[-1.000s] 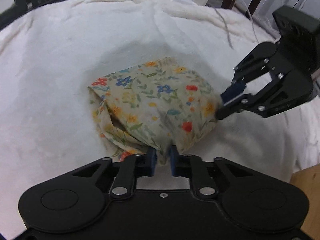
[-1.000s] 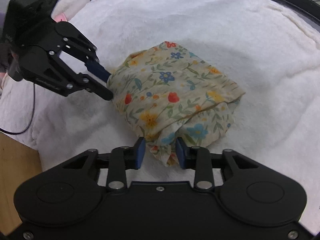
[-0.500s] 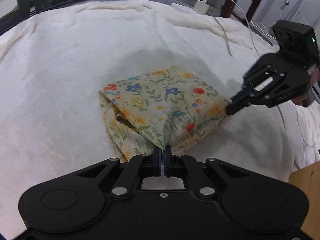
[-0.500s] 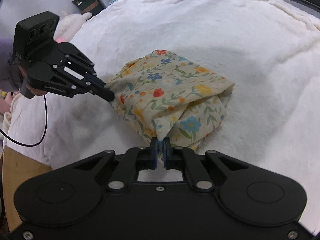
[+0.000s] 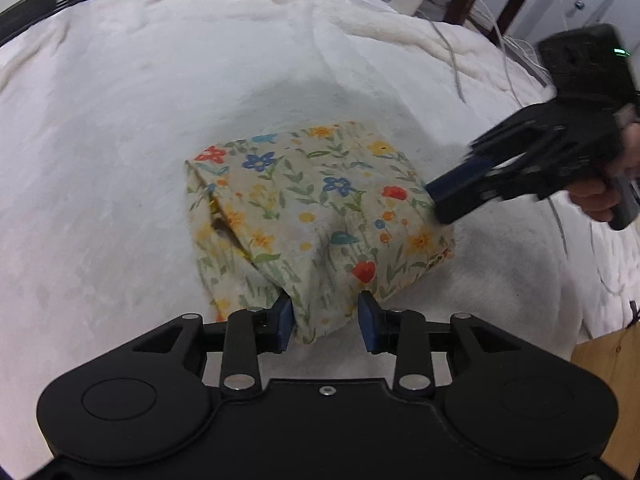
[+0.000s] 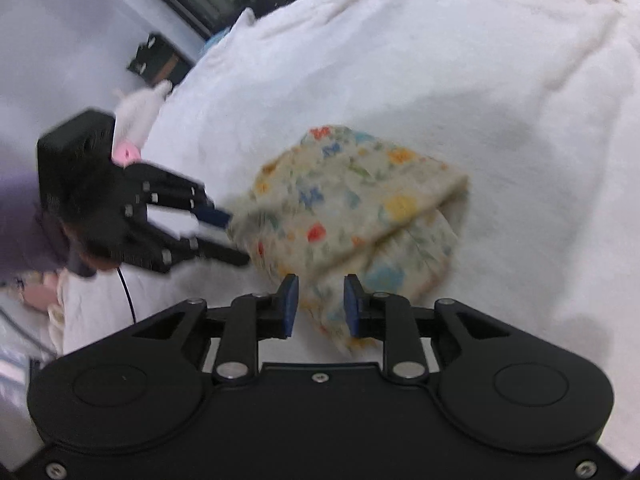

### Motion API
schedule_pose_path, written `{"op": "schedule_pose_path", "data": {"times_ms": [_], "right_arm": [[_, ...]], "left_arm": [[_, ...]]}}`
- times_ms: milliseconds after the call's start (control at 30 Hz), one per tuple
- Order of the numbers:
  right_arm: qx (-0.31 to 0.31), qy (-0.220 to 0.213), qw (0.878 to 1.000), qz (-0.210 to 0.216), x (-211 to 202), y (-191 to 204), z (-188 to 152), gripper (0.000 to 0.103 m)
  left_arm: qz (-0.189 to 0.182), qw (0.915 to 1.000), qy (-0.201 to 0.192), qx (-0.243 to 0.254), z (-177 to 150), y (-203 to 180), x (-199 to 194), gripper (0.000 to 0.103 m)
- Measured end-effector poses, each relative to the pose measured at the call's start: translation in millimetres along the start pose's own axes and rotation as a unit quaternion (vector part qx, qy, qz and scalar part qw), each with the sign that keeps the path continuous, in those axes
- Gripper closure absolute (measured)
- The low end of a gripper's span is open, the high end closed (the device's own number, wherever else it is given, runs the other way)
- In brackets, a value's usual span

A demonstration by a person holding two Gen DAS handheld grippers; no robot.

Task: Fold clothes

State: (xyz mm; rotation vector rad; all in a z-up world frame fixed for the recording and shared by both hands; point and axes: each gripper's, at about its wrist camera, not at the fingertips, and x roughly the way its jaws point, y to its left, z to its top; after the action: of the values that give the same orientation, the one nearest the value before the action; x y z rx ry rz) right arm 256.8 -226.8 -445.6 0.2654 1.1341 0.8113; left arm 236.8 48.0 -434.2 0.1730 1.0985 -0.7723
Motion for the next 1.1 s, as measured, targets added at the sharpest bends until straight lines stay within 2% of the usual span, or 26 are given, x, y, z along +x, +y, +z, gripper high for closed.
{"op": "schedule_pose_path", "data": {"times_ms": [67,100,167,267,300,333,367,433,500,567,667,767,833,967,1033,1100], "right_arm": [[0.008,0.008,1.0,-0.007,14,-6,2,0.097],[0.004,0.009,1.0,-0.015,15,-8,2,0.101],[-0.009,0.006,1.0,-0.029,9,-11,2,0.101],[-0.017,0.007,0.999,-0.044,-3,-12,5,0.1],[-0.019,0.012,0.999,-0.044,-5,-11,8,0.098],[-0.019,0.021,0.999,-0.043,-8,-9,10,0.083],[-0.018,0.025,0.999,-0.044,-10,-8,12,0.074],[-0.007,0.017,0.999,-0.051,-14,-10,13,0.062],[0.019,0.006,0.998,-0.053,-15,-15,13,0.061],[0.042,-0.001,0.998,-0.057,-6,-18,13,0.061],[0.045,0.015,0.995,-0.087,18,-20,14,0.061],[0.049,0.015,0.995,-0.089,28,-22,13,0.061],[0.053,0.008,0.994,-0.099,30,-21,13,0.061],[0.02,0.007,0.991,-0.128,13,-6,18,0.058],[-0.012,0.008,0.989,-0.147,-6,10,18,0.046],[-0.046,0.01,0.985,-0.166,-28,28,16,0.042]], "left_arm": [[0.009,0.9999,0.0,0.006,-2,-4,5,0.087],[0.008,1.0,-0.002,0.003,-3,-7,6,0.088],[-0.001,1.0,-0.005,0.001,-6,-16,7,0.088],[0.017,0.9998,-0.008,-0.004,-8,-21,0,0.086],[0.02,0.9998,-0.005,-0.008,-9,-20,-3,0.082],[0.017,0.9998,-0.003,-0.009,-10,-17,-8,0.071],[0.016,0.9998,-0.002,-0.007,-11,-14,-16,0.067],[0.024,0.9997,-0.008,0.006,-10,-10,-27,0.057],[0.041,0.9988,-0.017,0.019,-6,-3,-33,0.053],[0.062,0.9981,-0.007,-0.004,4,15,-22,0.052],[0.043,0.9975,0.012,-0.055,9,26,8,0.054],[0.023,0.9987,0.001,-0.045,10,12,20,0.054],[0.032,0.9983,-0.003,-0.049,8,9,18,0.054],[0.072,0.9953,-0.013,-0.063,4,8,-12,0.052],[0.096,0.993,-0.023,-0.064,3,3,-37,0.049],[0.114,0.9902,-0.033,-0.074,5,-5,-64,0.046]]}}
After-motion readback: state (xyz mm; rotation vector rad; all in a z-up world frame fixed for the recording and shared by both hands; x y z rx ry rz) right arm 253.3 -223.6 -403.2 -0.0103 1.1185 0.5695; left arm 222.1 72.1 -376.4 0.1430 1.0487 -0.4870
